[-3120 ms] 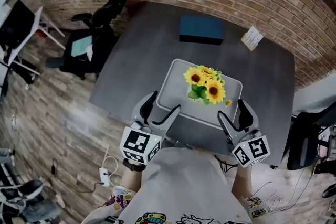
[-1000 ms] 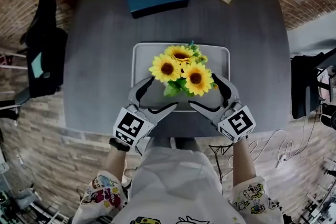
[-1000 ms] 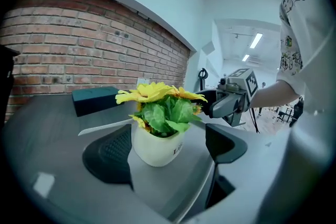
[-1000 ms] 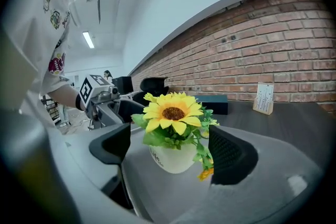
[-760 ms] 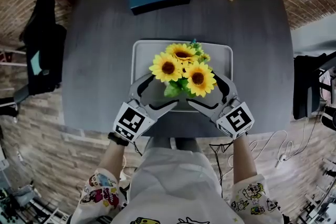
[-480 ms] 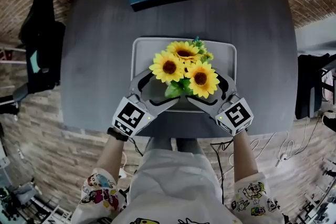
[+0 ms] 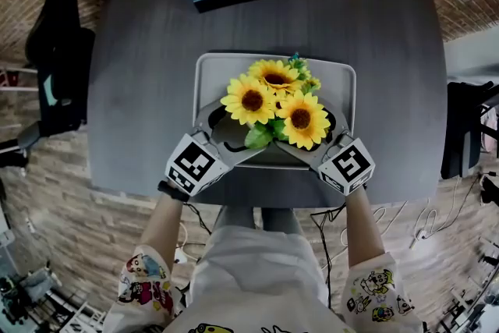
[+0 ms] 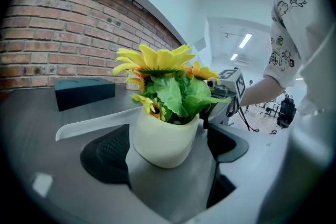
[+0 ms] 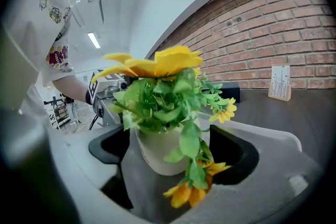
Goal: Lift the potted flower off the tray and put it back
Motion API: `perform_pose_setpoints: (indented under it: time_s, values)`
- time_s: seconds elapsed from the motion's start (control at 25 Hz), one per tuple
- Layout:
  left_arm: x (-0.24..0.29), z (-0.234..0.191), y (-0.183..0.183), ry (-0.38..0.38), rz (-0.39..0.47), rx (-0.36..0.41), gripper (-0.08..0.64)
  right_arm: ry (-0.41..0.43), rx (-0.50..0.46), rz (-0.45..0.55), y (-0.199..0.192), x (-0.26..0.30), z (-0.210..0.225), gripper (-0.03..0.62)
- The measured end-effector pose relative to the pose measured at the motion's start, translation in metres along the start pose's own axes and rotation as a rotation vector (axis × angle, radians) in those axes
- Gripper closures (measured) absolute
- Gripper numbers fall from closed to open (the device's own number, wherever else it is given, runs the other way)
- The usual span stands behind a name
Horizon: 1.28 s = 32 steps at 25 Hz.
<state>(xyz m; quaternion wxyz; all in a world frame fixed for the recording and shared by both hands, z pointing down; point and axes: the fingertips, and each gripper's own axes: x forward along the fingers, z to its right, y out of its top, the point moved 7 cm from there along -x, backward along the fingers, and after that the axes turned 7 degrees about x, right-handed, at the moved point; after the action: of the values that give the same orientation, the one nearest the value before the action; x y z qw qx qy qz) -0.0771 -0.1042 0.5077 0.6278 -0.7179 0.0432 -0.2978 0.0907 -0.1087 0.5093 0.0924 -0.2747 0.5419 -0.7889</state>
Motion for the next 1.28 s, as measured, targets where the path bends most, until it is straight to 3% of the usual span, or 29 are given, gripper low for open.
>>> perform_pose_setpoints:
  time_s: [0.24, 0.52, 1.28]
  values:
    - [0.006, -0.006, -0.004, -0.020, -0.006, 0.013, 0.099, 0.031, 0.010, 0.014, 0.001, 0.007, 0.006, 0.121]
    - [0.008, -0.008, -0.006, -0.033, -0.011, 0.025, 0.170, 0.068, 0.028, 0.026, 0.002, 0.010, 0.008, 0.133]
    - [0.004, -0.005, -0.004, -0.030, 0.009, -0.004, 0.175, 0.081, 0.010, 0.061, 0.007, 0.006, 0.004, 0.172]
